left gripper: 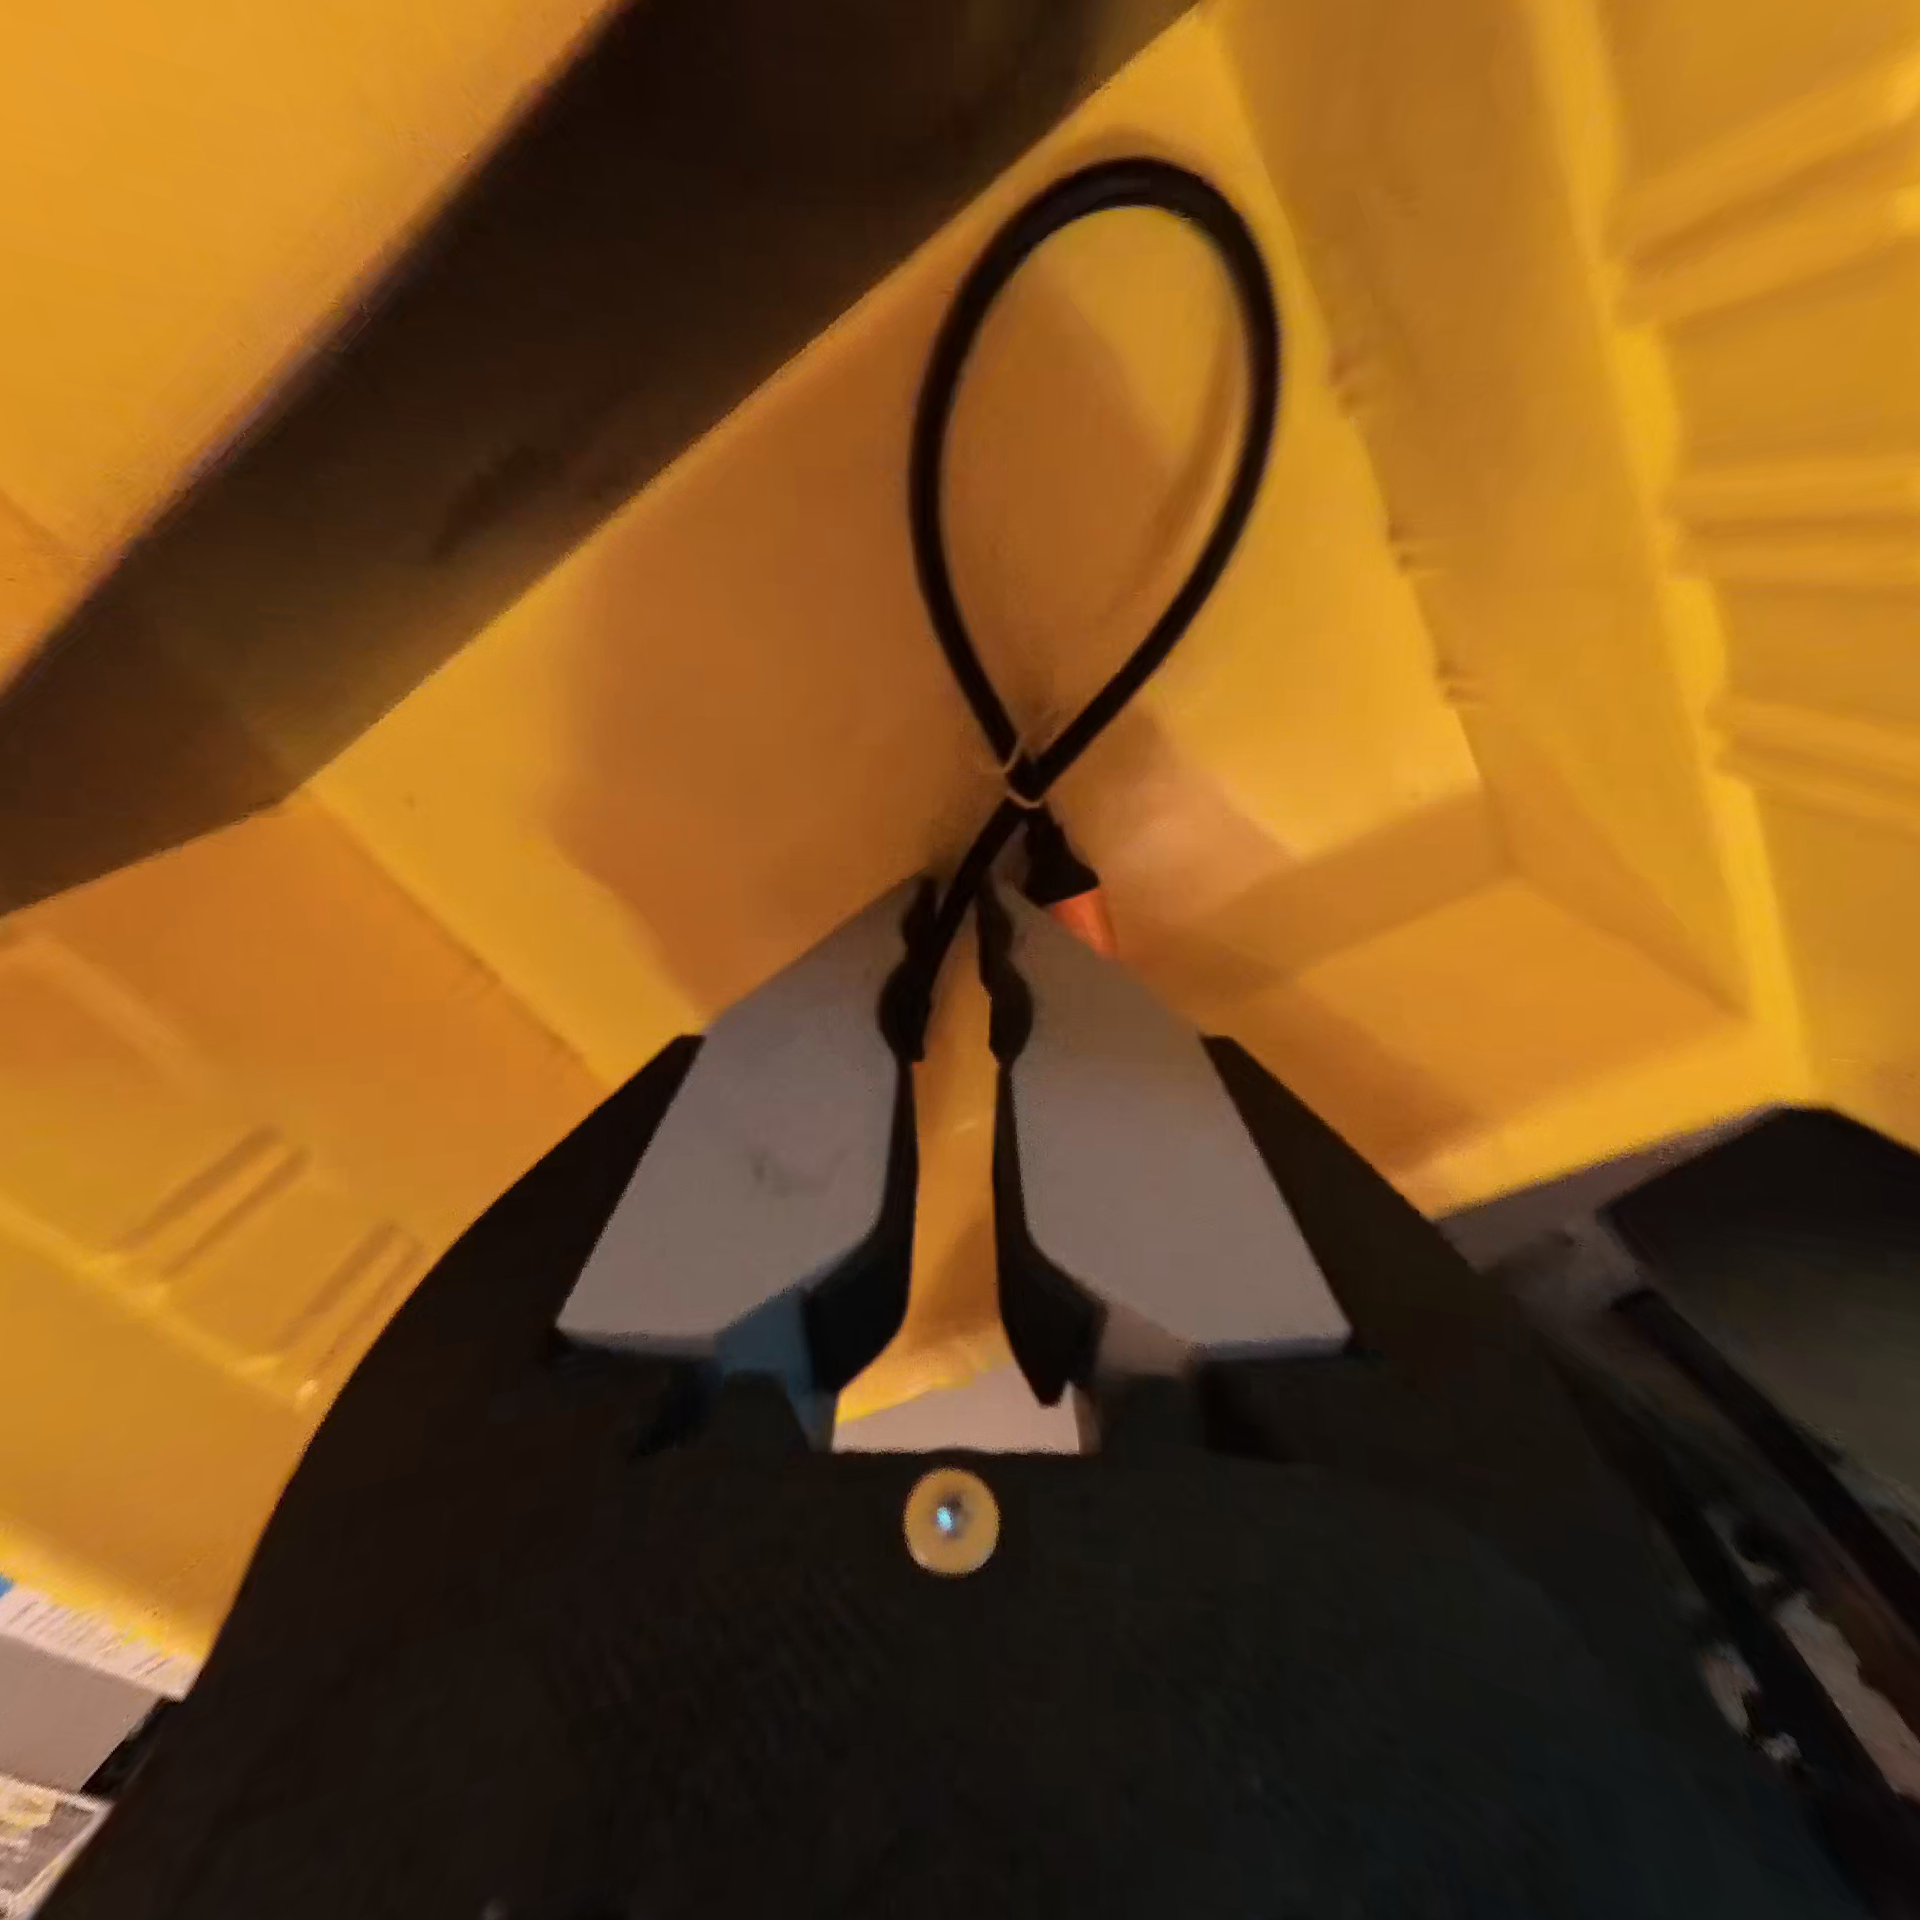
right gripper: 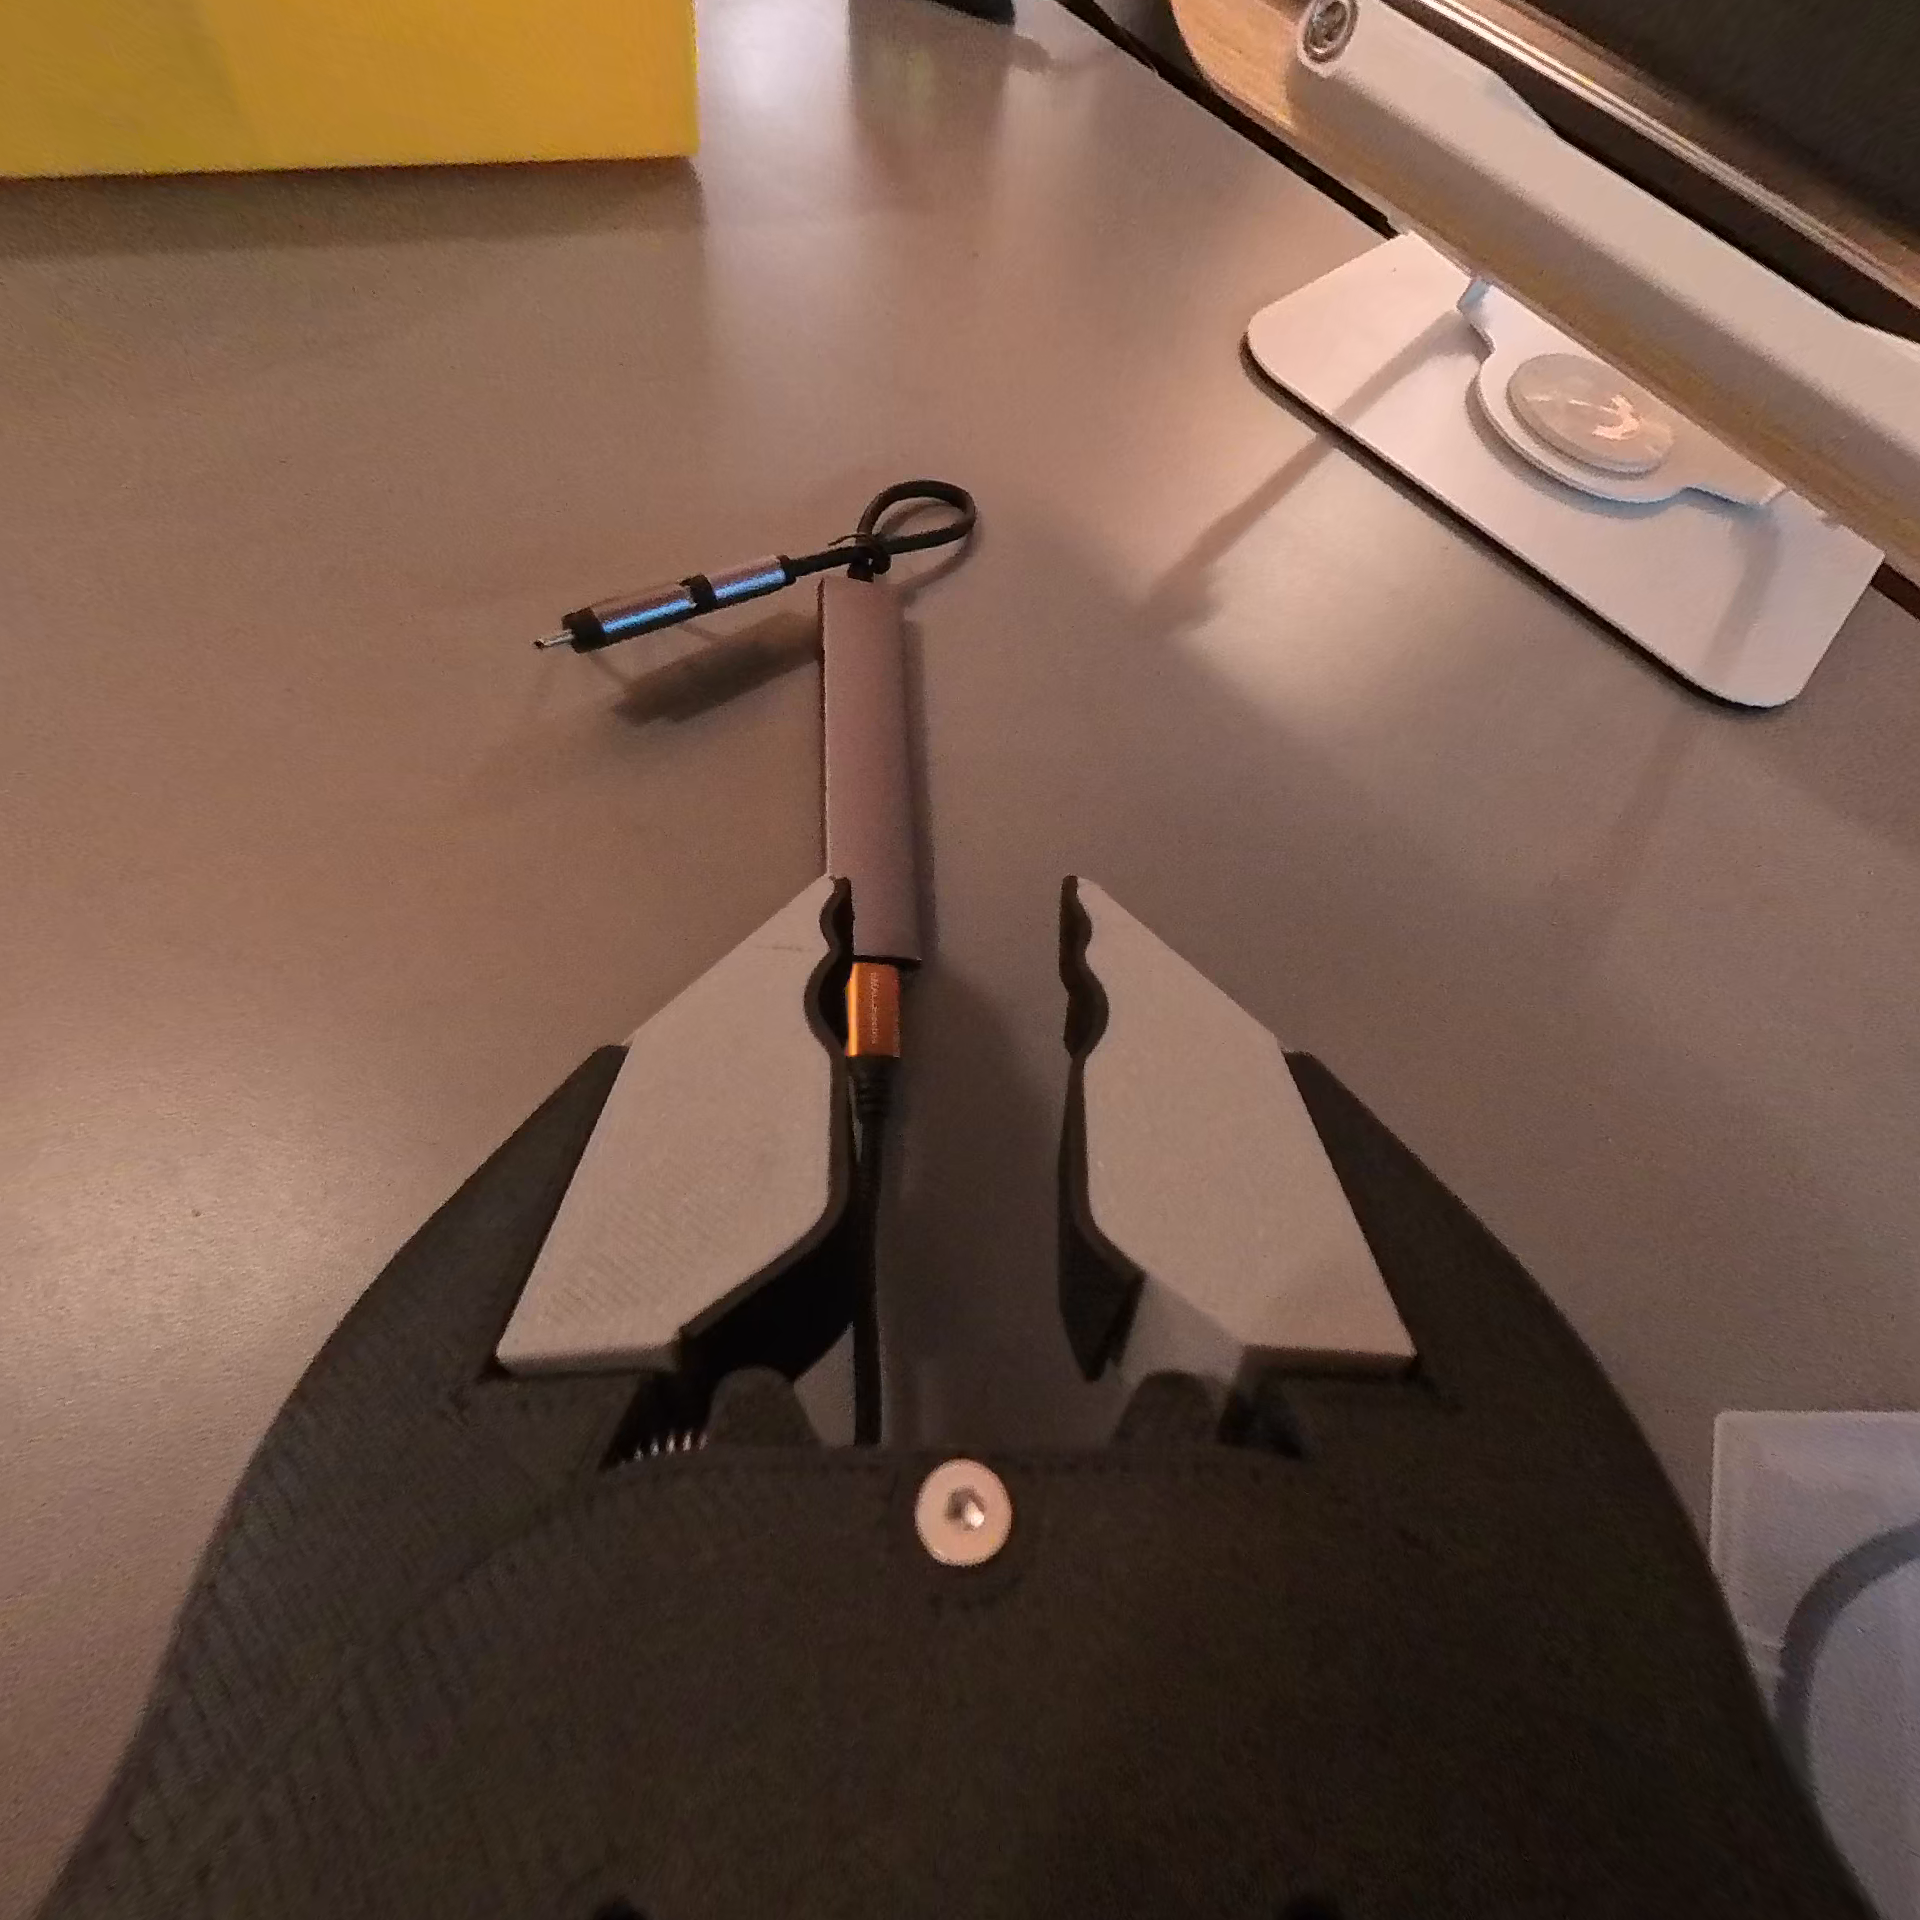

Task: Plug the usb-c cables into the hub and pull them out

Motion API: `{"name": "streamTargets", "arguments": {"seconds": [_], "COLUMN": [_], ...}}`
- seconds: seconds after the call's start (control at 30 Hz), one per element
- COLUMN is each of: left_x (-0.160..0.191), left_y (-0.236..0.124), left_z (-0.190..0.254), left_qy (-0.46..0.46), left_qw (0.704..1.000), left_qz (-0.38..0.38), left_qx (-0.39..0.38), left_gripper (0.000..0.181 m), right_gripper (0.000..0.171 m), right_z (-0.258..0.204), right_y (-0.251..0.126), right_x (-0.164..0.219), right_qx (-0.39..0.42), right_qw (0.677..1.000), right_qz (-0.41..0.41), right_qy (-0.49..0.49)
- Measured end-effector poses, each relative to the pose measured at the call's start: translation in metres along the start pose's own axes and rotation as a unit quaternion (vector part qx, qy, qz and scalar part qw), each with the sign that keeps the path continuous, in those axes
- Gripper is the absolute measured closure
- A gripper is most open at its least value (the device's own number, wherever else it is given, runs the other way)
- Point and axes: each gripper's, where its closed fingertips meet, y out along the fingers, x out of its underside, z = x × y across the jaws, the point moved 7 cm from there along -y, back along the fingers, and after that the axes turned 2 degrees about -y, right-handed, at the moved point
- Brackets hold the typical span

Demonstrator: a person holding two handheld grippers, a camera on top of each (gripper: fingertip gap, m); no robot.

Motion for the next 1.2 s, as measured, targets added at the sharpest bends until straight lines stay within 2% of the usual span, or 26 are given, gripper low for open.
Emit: {"name": "streamTargets", "arguments": {"seconds": [0.03, 0.13, 0.23, 0.43, 0.63, 0.8, 0.9, 1.03, 1.2], "left_x": [-0.003, -0.006, -0.003, -0.015, -0.030, -0.041, -0.049, -0.057, -0.066], "left_y": [0.001, 0.000, -0.010, -0.080, -0.169, -0.221, -0.233, -0.240, -0.246], "left_z": [-0.002, -0.004, -0.016, -0.028, -0.023, -0.002, 0.012, 0.023, 0.031], "left_qy": [0.003, 0.011, 0.022, -0.005, -0.016, -0.015, 0.001, 0.028, 0.039], "left_qw": [1.000, 0.999, 0.990, 0.966, 0.911, 0.868, 0.858, 0.845, 0.842], "left_qz": [0.004, -0.015, -0.031, 0.078, 0.210, 0.303, 0.323, 0.313, 0.323], "left_qx": [-0.018, -0.051, -0.137, -0.245, -0.355, -0.393, -0.400, -0.433, -0.430], "left_gripper": [0.177, 0.178, 0.178, 0.178, 0.179, 0.179, 0.179, 0.180, 0.179], "right_gripper": [0.134, 0.134, 0.134, 0.134, 0.135, 0.135, 0.135, 0.135, 0.135], "right_z": [-0.001, -0.003, -0.004, -0.006, -0.005, -0.005, -0.005, -0.005, -0.005], "right_y": [0.000, 0.000, -0.001, 0.000, 0.000, -0.001, 0.000, 0.000, -0.001], "right_x": [0.000, -0.001, -0.001, -0.001, -0.001, -0.001, -0.001, -0.001, -0.001], "right_qx": [-0.001, -0.004, -0.007, -0.008, -0.008, -0.007, -0.007, -0.006, -0.006], "right_qw": [1.000, 1.000, 1.000, 1.000, 1.000, 1.000, 1.000, 1.000, 1.000], "right_qz": [0.001, 0.002, 0.005, 0.003, 0.003, 0.004, 0.002, 0.001, 0.002], "right_qy": [-0.002, -0.005, -0.007, -0.013, -0.010, -0.008, -0.009, -0.010, -0.010]}}
